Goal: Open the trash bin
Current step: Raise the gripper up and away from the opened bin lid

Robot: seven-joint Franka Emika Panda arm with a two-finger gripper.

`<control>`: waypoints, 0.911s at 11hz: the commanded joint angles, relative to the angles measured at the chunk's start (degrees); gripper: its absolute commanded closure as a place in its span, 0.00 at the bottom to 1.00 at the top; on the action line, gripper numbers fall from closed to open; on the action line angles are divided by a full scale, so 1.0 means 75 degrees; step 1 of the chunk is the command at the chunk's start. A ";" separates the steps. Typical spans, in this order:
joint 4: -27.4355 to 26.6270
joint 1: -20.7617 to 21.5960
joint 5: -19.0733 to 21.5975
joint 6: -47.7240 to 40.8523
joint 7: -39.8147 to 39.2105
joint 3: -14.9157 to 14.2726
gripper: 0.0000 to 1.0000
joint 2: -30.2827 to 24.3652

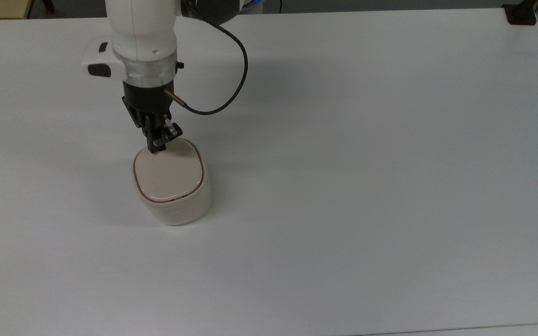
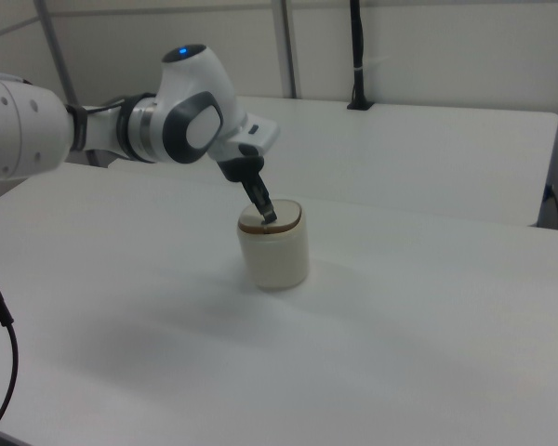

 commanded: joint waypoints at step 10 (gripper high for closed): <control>-0.0184 0.0541 0.0580 -0.3869 -0.1102 0.0316 0.00 -0.2914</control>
